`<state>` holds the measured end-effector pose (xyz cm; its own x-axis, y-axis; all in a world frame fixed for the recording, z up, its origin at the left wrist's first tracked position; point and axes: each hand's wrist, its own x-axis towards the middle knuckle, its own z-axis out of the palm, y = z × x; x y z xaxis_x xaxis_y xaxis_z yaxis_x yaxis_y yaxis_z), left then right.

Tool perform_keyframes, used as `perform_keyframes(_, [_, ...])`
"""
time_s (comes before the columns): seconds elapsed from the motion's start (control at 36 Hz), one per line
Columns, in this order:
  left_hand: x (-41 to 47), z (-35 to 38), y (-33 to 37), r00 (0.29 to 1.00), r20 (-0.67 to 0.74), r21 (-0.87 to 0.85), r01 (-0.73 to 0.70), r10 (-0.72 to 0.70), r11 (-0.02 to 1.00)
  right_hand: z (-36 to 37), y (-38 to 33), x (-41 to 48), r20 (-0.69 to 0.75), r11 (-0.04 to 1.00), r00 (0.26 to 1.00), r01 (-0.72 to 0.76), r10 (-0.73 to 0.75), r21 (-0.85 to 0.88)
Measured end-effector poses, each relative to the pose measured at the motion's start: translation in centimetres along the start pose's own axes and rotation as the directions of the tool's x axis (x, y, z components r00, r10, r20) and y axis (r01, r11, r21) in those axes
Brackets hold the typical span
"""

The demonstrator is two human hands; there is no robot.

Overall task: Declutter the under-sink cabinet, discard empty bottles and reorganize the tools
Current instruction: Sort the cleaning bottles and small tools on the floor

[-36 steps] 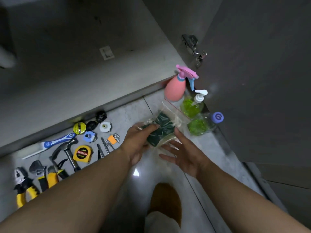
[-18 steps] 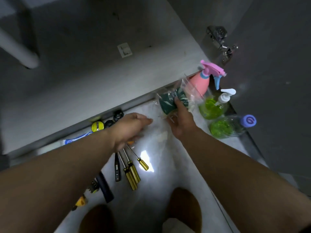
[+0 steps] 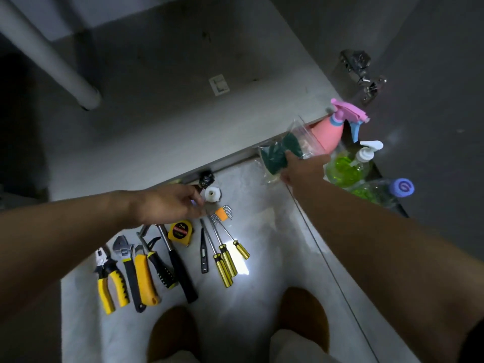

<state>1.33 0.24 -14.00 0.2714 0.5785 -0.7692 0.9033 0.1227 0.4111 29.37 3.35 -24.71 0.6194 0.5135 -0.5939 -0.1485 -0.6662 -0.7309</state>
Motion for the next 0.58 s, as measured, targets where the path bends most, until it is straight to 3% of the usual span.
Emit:
perform_keyframes(0.17, [-1.3,-0.1,-2.3,0.999,-0.045,0.077,0.016,-0.013,0.997,-2.2,-0.9,-0.2,0.142,0.996,0.986,-0.082,0.085,-0.027])
perform_keyframes(0.25, [-1.1,1.9,-4.6,0.998,-0.064,0.003,0.024,-0.024,1.0,-2.9,-1.3,-0.5,0.187,0.993,0.978,-0.078,0.093,-0.088])
perform_keyframes(0.33, [-0.3,4.0,-7.2,0.993,-0.112,-0.003,0.045,-0.045,0.999,-3.1,-1.7,-0.6,0.132,0.981,0.991,0.046,-0.021,-0.189])
perform_keyframes(0.39, [0.3,4.8,-8.6,0.99,-0.134,0.033,0.035,-0.03,0.999,-2.9,-1.8,-1.2,0.039,0.922,0.972,0.232,-0.231,-0.31])
perform_keyframes(0.44, [0.9,5.4,-9.3,0.987,-0.158,0.045,0.021,-0.014,0.999,-2.6,-1.4,-2.2,0.09,0.718,0.866,0.461,-0.491,-0.521])
perform_keyframes(0.5, [1.4,5.9,-9.6,0.982,-0.187,0.047,0.002,0.007,0.999,-2.2,-0.6,-3.3,0.282,0.401,0.706,0.633,-0.649,-0.662])
perform_keyframes(0.56, [1.8,6.2,-9.6,0.977,-0.21,0.048,-0.014,0.024,0.999,-1.7,0.6,-4.0,0.463,0.11,0.628,0.658,-0.625,-0.745])
perform_keyframes(0.58, [2.0,6.3,-9.5,0.976,-0.216,0.046,-0.017,0.026,0.999,-1.5,1.1,-4.1,0.502,0.042,0.647,0.635,-0.573,-0.771])
